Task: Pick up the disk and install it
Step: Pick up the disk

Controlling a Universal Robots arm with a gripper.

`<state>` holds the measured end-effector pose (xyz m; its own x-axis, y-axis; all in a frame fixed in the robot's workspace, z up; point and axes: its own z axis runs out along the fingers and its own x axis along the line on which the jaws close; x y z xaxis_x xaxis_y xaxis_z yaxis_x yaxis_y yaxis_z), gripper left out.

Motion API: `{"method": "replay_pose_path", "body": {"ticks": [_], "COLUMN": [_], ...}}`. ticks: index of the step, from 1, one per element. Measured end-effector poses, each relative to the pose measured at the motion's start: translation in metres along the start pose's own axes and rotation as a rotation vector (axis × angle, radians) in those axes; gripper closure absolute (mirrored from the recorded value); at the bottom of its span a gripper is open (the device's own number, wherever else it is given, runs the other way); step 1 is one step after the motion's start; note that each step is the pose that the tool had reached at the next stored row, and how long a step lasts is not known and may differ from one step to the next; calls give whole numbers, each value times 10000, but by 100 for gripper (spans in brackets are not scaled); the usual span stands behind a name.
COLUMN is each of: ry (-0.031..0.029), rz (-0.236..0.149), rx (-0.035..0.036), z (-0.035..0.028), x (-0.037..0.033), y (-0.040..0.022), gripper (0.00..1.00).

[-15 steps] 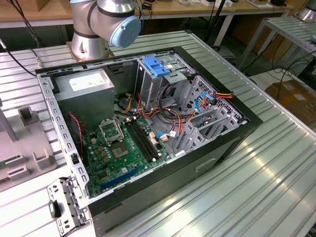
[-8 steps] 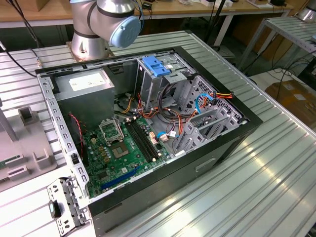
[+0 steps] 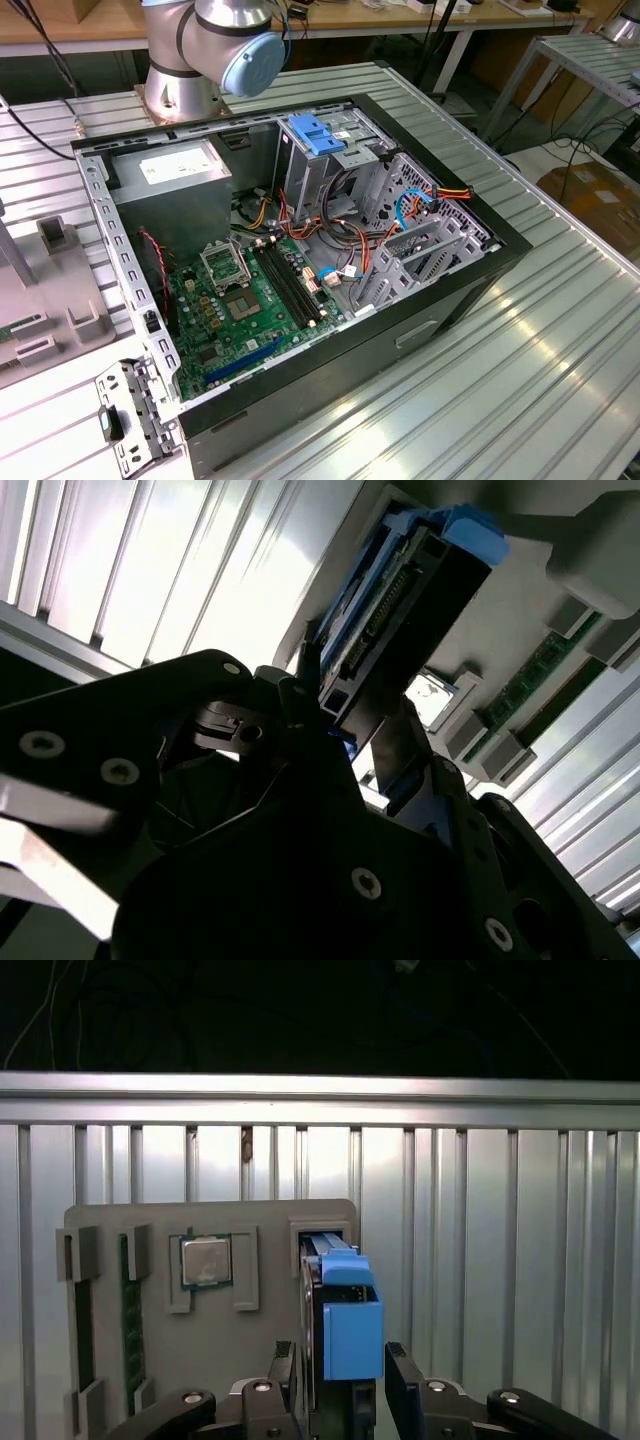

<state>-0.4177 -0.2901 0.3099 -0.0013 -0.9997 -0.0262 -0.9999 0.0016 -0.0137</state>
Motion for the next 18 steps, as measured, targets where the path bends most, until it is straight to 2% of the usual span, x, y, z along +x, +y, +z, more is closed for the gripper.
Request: {"method": "replay_pose_path", "body": {"ticks": [1, 7, 9, 11, 13, 18], "ry": [0, 0, 1, 0, 1, 1], "rz": [-2, -6, -8, -9, -9, -9], "rx": [0, 0, 0, 0, -2, -3], "z": [35, 149, 231, 284, 308, 323], "x": [1, 4, 6, 7, 8, 9], "y": [0, 2, 3, 4, 7, 7], "gripper": [52, 52, 52, 52, 52, 52]}}
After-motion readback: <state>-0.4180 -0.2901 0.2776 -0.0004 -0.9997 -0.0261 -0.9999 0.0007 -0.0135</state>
